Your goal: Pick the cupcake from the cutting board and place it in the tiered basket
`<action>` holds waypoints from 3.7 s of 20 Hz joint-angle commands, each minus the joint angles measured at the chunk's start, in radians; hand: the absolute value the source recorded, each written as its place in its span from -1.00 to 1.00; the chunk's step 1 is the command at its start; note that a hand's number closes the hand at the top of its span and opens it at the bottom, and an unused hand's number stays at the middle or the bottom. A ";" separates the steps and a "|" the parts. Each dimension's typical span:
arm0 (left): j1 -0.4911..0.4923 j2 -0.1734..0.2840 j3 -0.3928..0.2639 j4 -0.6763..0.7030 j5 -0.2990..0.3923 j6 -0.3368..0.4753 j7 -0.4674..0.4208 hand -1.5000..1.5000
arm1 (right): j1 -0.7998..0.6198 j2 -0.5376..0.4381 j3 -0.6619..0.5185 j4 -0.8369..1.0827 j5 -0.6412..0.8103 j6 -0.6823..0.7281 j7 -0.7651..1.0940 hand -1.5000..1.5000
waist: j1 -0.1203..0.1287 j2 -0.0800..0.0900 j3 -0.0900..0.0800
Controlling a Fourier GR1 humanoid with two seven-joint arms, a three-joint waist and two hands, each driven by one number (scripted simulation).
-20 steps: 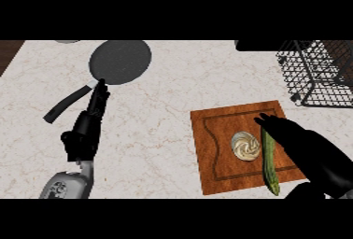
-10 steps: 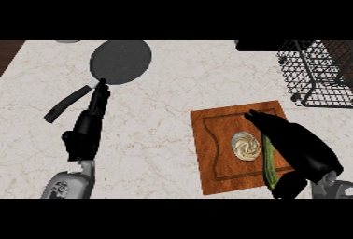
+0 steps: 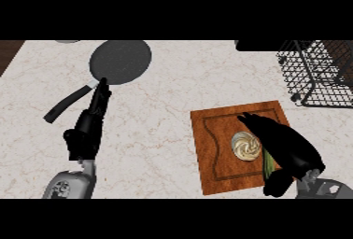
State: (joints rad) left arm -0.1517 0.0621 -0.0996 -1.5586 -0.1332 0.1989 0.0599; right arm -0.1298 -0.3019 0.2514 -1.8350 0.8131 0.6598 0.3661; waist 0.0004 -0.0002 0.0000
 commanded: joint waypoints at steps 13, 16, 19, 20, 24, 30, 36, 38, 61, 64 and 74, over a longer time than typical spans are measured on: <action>0.022 -0.034 0.004 -0.015 -0.038 -0.022 -0.009 0.00 | 0.006 0.122 -0.006 0.060 0.083 -0.016 -0.030 -1.00 | 0.000 0.000 0.000; 0.055 -0.025 0.022 -0.036 -0.015 -0.043 -0.027 0.00 | 0.051 0.105 -0.008 0.110 0.110 -0.108 -0.117 -1.00 | 0.000 0.000 0.000; 0.012 -0.040 0.007 -0.030 -0.060 -0.007 0.021 0.00 | 0.080 0.150 0.013 0.073 0.128 -0.139 -0.077 -1.00 | -0.002 -0.001 0.000; -0.008 -0.045 0.011 -0.072 -0.052 -0.004 0.079 0.00 | 0.060 0.136 -0.029 0.126 0.106 -0.157 -0.123 -1.00 | -0.001 0.000 0.000; 0.014 -0.060 0.019 0.031 -0.046 0.004 -0.042 0.00 | 0.044 0.121 -0.005 0.224 0.202 -0.335 -0.221 1.00 | -0.001 0.001 0.000; 0.073 0.002 0.041 -0.051 -0.004 -0.073 -0.023 0.00 | -0.022 0.033 -0.017 0.275 0.318 -0.302 -0.169 1.00 | 0.006 0.000 0.000; 0.011 -0.034 0.024 0.010 -0.039 -0.037 -0.020 0.00 | -0.068 -0.094 -0.099 0.403 0.371 -0.162 -0.078 1.00 | 0.000 0.001 -0.001; 0.029 -0.061 0.010 -0.008 -0.054 -0.005 -0.013 0.00 | -0.101 -0.046 -0.089 0.420 0.409 -0.184 -0.024 1.00 | 0.003 0.000 0.000; -0.015 -0.048 0.037 0.059 -0.043 -0.027 -0.023 0.00 | -0.505 -0.251 -0.583 -0.097 0.152 0.315 0.196 1.00 | -0.004 -0.001 -0.001; -0.002 -0.018 0.039 -0.025 -0.022 -0.065 0.028 0.00 | -0.568 -0.292 -0.640 -0.010 0.113 0.310 0.175 1.00 | 0.002 -0.001 0.000; 0.030 -0.060 0.008 -0.023 -0.076 -0.002 -0.013 0.00 | -0.749 -0.239 -0.657 0.221 0.065 0.178 0.250 1.00 | 0.007 0.000 0.000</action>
State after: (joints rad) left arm -0.1382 0.0180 -0.0759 -1.5676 -0.1802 0.1692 0.0512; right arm -0.8340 -0.5239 -0.4283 -1.6892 0.8833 0.8671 0.6008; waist 0.0069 -0.0002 -0.0006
